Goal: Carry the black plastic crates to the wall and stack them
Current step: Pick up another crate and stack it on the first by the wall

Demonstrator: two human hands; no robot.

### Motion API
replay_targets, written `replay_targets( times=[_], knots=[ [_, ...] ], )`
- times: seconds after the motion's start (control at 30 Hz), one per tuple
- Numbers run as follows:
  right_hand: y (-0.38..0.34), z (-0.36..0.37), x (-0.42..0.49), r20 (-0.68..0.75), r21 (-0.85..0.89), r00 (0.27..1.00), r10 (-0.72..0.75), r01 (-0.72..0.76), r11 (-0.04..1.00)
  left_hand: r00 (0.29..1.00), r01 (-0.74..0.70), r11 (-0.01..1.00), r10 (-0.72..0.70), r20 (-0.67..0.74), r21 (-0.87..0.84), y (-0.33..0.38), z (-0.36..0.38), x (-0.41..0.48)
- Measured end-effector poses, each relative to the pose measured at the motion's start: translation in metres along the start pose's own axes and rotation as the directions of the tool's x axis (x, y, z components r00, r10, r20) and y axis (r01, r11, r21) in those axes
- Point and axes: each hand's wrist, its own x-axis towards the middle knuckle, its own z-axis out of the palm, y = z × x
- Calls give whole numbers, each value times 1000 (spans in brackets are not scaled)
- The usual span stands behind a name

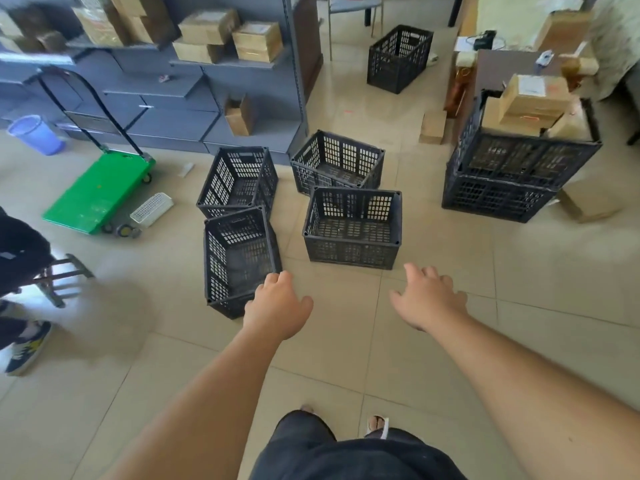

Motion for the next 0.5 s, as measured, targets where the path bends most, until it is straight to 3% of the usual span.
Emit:
replay_targets(
  times=[0.5],
  knots=[
    [-105,-66,195,-4,114,988,155,-154,982,977,-180,969,157,142,167,23,-100,269]
  ],
)
